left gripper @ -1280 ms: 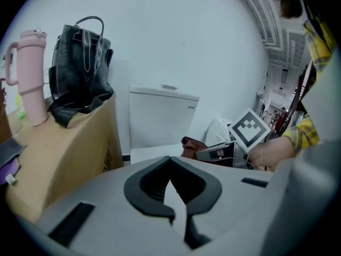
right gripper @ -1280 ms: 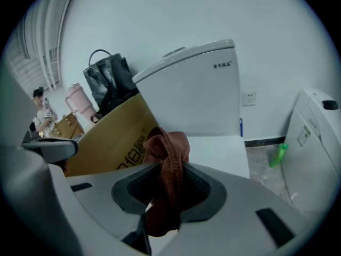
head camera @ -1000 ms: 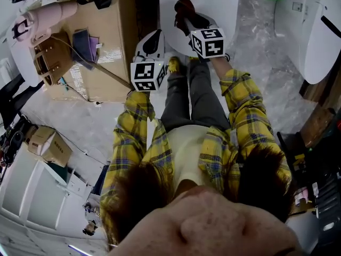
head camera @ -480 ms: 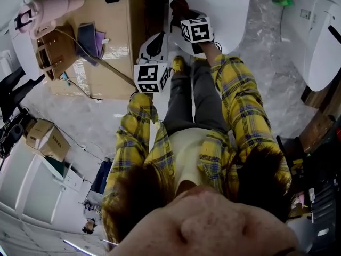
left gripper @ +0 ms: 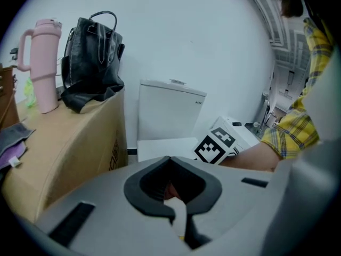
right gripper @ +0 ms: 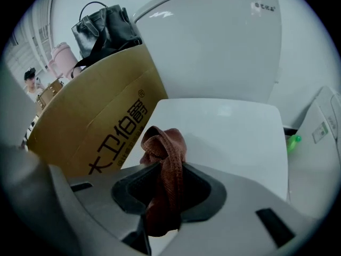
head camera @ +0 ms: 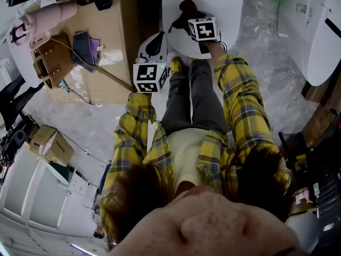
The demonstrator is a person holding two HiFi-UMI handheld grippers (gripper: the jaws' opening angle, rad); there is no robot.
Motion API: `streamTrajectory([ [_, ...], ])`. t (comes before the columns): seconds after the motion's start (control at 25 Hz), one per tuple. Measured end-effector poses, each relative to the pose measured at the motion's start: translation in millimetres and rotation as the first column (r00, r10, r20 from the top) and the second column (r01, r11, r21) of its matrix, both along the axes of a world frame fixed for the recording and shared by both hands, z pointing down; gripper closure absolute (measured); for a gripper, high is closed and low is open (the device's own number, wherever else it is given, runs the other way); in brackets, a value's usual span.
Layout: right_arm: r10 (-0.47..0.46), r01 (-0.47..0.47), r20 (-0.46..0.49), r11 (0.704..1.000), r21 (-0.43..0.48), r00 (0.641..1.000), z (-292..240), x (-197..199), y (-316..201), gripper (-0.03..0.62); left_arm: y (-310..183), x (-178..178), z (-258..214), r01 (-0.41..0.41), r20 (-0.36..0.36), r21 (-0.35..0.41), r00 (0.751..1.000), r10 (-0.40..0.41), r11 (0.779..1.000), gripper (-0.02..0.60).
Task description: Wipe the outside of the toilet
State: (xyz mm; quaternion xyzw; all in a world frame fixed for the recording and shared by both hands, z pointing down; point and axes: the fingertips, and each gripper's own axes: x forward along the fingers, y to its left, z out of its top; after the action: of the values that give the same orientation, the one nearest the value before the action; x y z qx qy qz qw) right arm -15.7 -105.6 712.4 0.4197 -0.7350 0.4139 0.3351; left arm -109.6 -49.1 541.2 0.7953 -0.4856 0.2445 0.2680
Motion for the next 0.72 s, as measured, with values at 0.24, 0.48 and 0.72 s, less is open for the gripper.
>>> streamTrajectory([
  [0.24,0.042,-0.042,-0.04,0.999,0.003,0.998,4,49,7,0.47,-5,18,3,-0.052,-0.001,-0.002,0.999,0.052,0.999,0.58],
  [0.48,0.108,-0.109,-0.082,0.994,0.0,0.991,7,101,20,0.47,-5,34,3,-0.097,-0.007,-0.007,0.995,0.097,0.995,0.58],
  [0.72,0.182,-0.184,-0.12,0.983,-0.013,0.976,11,146,36,0.47,-5,46,2,-0.133,-0.009,-0.008,0.991,0.133,0.991,0.578],
])
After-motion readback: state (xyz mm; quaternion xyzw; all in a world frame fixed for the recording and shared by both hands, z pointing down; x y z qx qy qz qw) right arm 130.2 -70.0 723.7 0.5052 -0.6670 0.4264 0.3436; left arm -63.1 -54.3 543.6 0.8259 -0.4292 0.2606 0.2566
